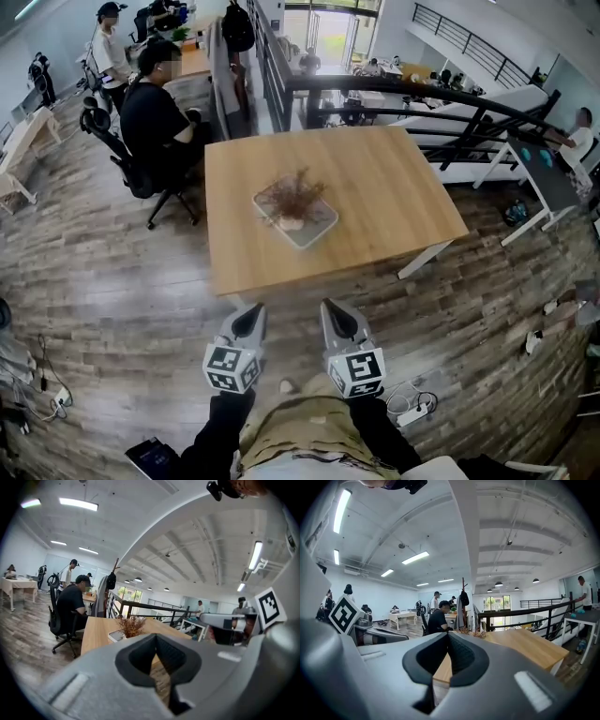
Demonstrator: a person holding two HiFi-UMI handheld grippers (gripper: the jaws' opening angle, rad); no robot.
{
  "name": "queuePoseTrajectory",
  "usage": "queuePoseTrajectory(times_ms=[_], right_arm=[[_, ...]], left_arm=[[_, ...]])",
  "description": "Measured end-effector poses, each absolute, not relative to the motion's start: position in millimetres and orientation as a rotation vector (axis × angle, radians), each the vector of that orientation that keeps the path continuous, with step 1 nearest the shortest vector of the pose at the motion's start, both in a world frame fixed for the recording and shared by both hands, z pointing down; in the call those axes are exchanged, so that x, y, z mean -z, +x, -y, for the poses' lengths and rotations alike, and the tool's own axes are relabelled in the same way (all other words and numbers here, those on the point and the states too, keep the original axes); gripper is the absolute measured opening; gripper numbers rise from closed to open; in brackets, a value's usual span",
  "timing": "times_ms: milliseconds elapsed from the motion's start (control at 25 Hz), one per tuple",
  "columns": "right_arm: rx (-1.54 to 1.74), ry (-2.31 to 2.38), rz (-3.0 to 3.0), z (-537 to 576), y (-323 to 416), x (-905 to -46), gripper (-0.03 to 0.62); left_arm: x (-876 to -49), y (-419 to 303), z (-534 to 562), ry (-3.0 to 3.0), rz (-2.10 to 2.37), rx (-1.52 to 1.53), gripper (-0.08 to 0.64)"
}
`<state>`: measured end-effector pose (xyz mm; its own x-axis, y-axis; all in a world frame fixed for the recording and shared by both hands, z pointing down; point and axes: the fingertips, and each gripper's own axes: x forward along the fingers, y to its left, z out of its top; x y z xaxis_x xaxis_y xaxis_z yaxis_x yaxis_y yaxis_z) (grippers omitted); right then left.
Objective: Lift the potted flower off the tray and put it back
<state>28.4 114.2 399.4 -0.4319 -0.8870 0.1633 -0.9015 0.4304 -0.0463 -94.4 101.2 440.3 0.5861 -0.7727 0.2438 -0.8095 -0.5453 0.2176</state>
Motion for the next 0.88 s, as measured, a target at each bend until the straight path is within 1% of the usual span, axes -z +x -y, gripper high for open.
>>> queuePoseTrajectory(times_ms=[240, 480, 680, 880], right_arm=[[-0.246, 1.551, 2.543, -82, 19, -425, 0.003], [-0.277, 1.482, 2.586, -11, 4, -445, 0.004], [-0.256, 1.388, 2.661, 47, -4, -445, 0.003], [-0.245, 1.326, 2.692, 87, 1, -436, 0.003]], left_arm=[[-458, -108, -75, 2.463, 1.311, -0.191, 0.002], [-462, -125, -21, 2.439, 1.390, -0.229, 0.002], [-460, -131, 37, 2.403, 1.485, -0.247, 0.002], [-454, -120, 83, 2.381, 1.527, -0.272, 0.002]])
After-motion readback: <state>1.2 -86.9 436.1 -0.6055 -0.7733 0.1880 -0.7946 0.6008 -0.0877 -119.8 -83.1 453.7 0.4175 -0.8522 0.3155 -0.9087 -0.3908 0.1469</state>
